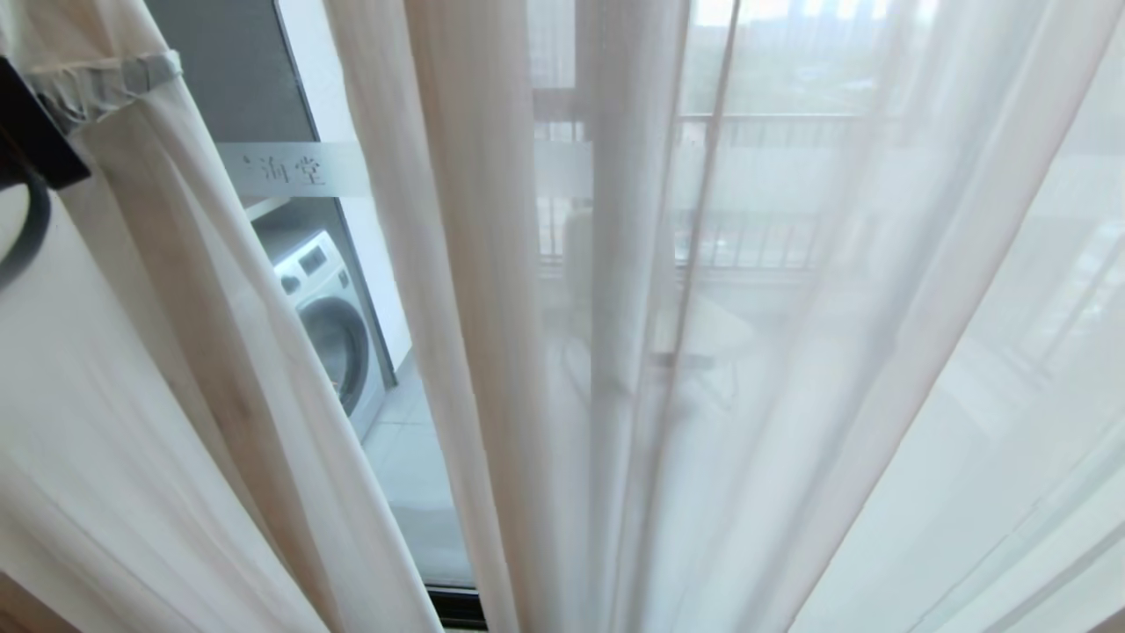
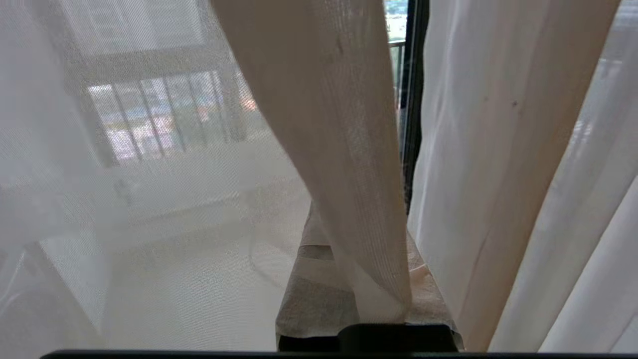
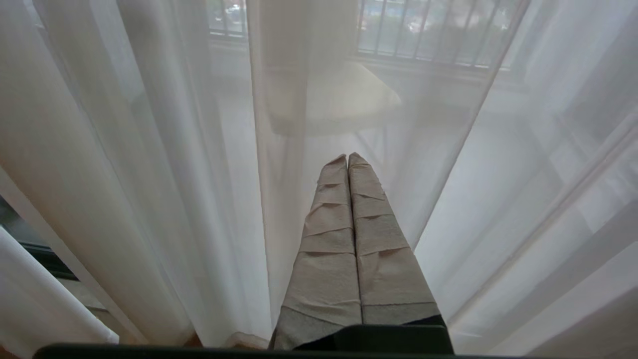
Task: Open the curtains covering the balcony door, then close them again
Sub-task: Close the inner curtains on both sides
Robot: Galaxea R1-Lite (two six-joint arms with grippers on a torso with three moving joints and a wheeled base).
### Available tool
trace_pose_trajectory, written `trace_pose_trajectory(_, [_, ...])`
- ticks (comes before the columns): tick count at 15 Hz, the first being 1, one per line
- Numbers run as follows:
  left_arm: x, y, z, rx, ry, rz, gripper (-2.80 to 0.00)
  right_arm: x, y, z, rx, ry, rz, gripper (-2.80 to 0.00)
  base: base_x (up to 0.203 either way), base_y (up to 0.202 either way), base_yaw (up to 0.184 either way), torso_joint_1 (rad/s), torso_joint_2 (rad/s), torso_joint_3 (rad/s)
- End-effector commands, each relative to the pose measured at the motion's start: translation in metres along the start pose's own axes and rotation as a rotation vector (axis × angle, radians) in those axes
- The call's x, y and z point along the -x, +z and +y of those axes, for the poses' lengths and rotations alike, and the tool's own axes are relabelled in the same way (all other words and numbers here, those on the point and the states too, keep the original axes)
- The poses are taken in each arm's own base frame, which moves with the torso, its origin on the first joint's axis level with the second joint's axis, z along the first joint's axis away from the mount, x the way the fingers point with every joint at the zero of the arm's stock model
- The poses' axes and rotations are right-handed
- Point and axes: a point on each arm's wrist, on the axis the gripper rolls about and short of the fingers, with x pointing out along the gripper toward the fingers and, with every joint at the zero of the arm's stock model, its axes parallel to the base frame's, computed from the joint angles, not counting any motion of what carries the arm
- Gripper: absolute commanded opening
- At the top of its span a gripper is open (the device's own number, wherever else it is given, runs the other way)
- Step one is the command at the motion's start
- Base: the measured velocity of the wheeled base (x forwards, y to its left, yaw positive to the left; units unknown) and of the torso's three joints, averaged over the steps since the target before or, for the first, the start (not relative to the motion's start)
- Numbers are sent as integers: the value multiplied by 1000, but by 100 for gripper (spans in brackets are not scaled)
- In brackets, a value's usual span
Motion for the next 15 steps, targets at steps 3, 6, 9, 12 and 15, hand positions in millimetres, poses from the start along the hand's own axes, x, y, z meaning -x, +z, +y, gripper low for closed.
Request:
trace_pose_trajectory(3, [4,5,-4,-9,-12,-21,-280,0,0,0,1,0,0,-280,0,-183,0,3,2,3])
trace_pose_trajectory(6, [5,9,-4,-15,-13,-31,-280,0,0,0,1,1,-1,-280,0,-194,1,-1,0,3])
trace_pose_trajectory(9, [4,11,-5,-9,-12,-20,-280,0,0,0,1,1,0,-280,0,-191,3,-1,3,3])
trace_pose_trajectory(12, [4,12,-5,-1,-11,-5,-280,0,0,0,1,2,0,-280,0,-192,2,2,0,3])
trace_pose_trajectory(15, [3,11,-4,1,-11,-2,-280,0,0,0,1,2,0,-280,0,-190,2,0,0,3])
